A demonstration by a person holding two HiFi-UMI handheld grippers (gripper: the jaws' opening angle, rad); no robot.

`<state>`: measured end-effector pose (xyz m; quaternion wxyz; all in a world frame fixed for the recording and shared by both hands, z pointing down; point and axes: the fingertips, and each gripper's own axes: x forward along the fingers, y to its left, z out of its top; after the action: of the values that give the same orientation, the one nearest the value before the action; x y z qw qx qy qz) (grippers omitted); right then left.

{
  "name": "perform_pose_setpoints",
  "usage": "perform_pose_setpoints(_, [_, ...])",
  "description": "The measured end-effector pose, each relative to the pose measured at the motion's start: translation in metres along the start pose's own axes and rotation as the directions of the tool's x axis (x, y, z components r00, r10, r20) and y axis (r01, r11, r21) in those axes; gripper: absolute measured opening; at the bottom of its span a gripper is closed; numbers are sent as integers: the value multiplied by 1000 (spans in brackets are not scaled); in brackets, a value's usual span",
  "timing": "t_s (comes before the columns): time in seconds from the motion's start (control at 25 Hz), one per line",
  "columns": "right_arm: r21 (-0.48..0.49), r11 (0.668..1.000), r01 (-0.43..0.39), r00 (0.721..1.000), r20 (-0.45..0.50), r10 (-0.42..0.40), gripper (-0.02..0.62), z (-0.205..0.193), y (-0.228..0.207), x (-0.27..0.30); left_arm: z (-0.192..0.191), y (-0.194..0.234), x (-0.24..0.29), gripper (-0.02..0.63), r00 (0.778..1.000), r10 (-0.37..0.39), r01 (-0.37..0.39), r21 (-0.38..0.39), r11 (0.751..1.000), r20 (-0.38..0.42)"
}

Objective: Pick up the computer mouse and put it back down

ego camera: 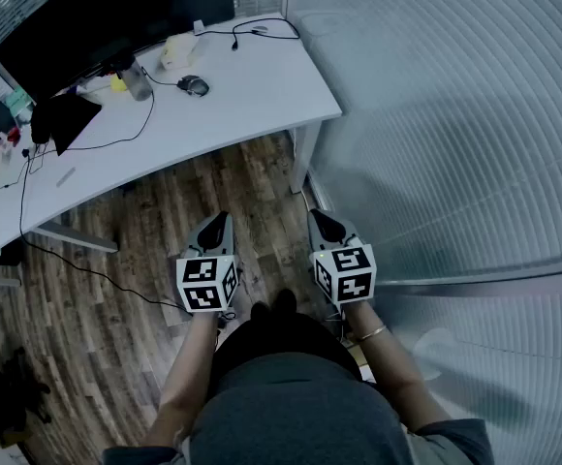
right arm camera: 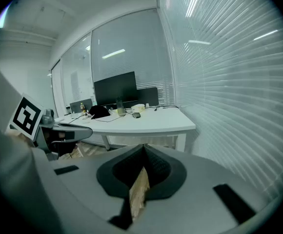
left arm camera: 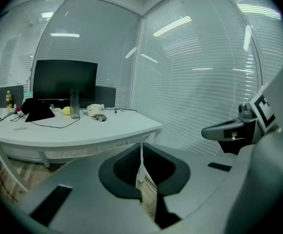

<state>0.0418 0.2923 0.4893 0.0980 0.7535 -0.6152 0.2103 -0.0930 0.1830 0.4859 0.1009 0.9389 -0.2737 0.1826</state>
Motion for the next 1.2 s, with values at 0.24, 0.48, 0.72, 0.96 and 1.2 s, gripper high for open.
perform_pose_setpoints(0.24, [9, 1000, -6, 1000, 17, 6, 3, 5, -19, -6, 6, -17, 14, 32, 1000, -10, 10, 9, 1000, 3])
perform_pose_setpoints(0.48, [29, 999, -26, 999, 35, 25, 5, 8, -32, -8, 9, -33, 24, 32, 1000, -17, 17, 10, 1000, 6])
perform_pose_setpoints(0.72, [34, 998, -58, 997, 42, 57, 83, 15, -33, 2, 13, -33, 28, 32, 1000, 4, -4, 4, 1000, 16])
perform_pose_setpoints(0.96, [48, 994, -103, 993, 58, 100, 117, 26, -29, 23, 14, -17, 40, 32, 1000, 24, -24, -3, 1000, 4])
perform_pose_setpoints(1.2, [38, 992, -122, 992, 17, 121, 164, 38, -21, 68, 23, 19, 65, 32, 999, 36, -36, -28, 999, 2])
